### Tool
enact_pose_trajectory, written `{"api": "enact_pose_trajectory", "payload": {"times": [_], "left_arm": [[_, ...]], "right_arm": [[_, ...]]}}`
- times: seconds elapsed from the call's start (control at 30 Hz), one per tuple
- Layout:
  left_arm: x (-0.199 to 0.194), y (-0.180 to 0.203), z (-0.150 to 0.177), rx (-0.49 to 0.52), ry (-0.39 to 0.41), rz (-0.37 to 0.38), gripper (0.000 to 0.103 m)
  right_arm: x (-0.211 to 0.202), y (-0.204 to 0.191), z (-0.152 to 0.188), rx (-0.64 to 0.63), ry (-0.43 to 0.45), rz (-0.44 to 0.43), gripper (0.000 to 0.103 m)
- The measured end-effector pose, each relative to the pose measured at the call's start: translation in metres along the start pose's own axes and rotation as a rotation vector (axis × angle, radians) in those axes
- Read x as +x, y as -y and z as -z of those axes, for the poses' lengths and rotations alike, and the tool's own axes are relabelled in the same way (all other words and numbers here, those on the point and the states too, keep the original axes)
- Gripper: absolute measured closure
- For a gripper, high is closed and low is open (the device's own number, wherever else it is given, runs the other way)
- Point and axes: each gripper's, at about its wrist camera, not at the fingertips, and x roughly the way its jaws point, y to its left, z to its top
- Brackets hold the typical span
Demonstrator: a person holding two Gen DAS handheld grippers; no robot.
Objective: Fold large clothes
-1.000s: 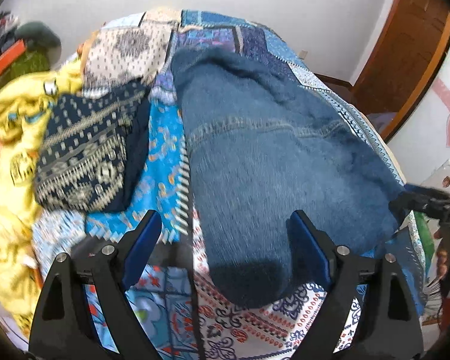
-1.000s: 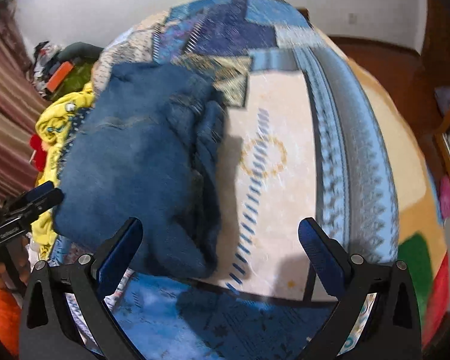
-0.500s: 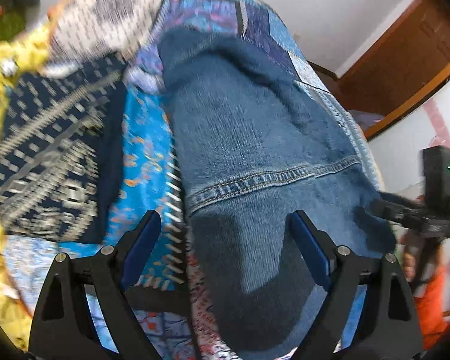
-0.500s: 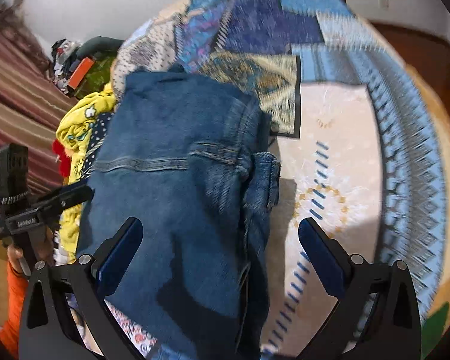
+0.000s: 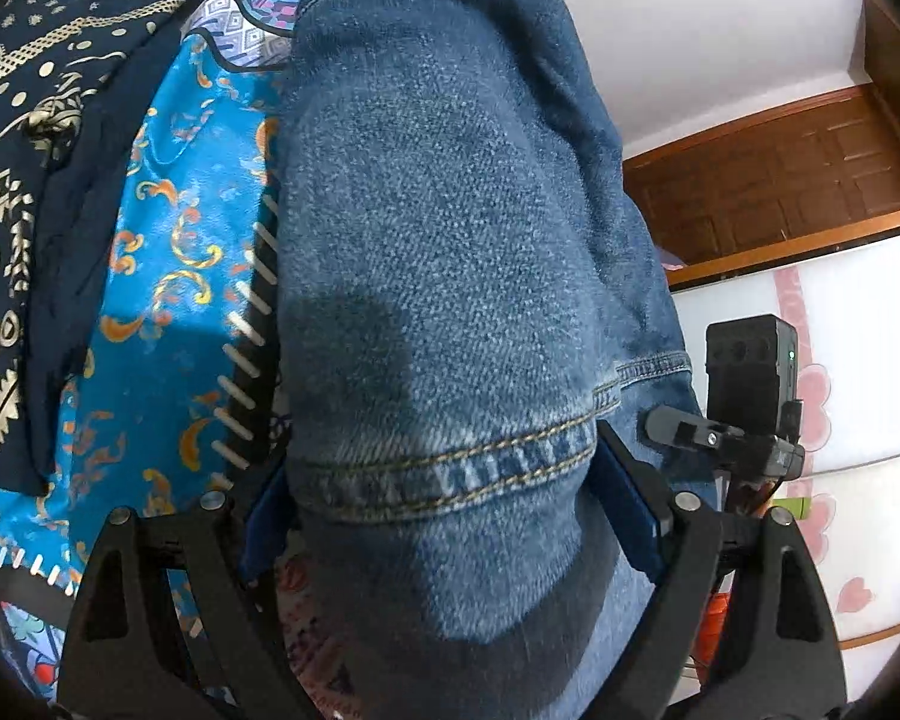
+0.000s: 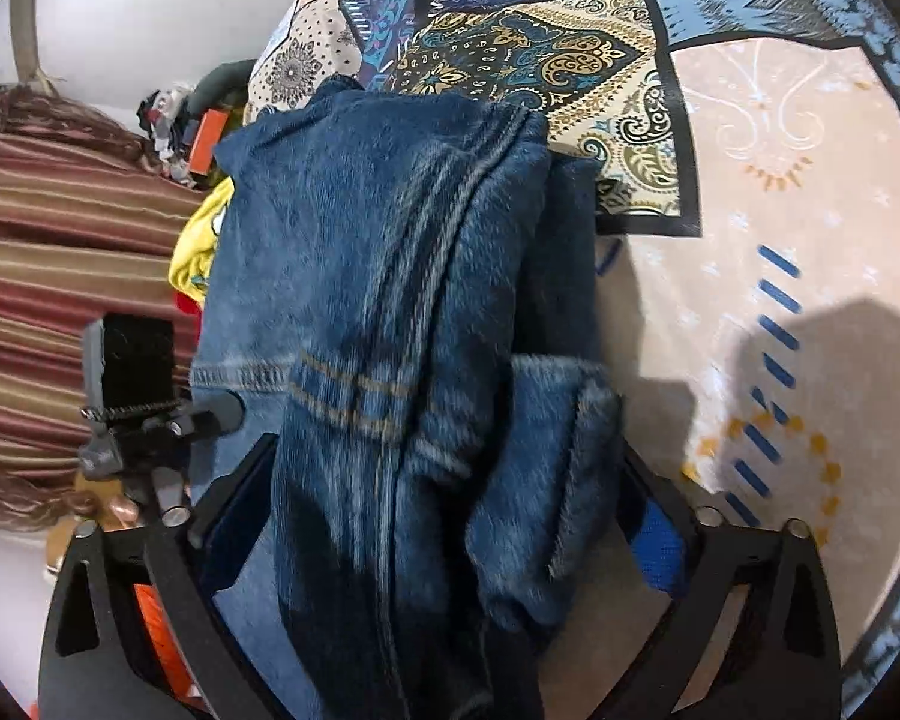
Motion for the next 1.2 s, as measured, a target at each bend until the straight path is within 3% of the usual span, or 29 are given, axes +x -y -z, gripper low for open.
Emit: {"api": "enact_pose_trajectory", "payload": {"times": [0.17,0.37,0.57,0.83,1.03,1.2], "left_arm": [[0.001,0.004,0.003,-0.030,0.027,0.010,0.022],[-0.025,0.017,0.017,0.006,0.070,0.003,0.041],[-0.079,0.052,0.033,0.120,0.163,-0.008,0.047],[-0.191,0.064,0.037,0.201,0.346,0.013,0.048],[-0.261,0.050,0.019,0.231,0.466,-0.015,0.047],[-0.281,0.010,0.002,0.209,0.484,-0.047,0.047]], "right_arm": [[-0.004,0.005,0.000,0.056,0.020,-0.013,0.038],[-0.019,-0.006,0.007,0.087,0.042,-0.025,0.057],[-0.041,-0.061,0.014,-0.026,0.093,0.016,0.061],[-0.064,-0.155,0.007,-0.183,0.207,-0.035,0.061],[-0.047,-0.221,-0.005,-0.301,0.268,-0.065,0.061],[-0.009,-0.241,-0.023,-0.323,0.260,-0.082,0.061]]}}
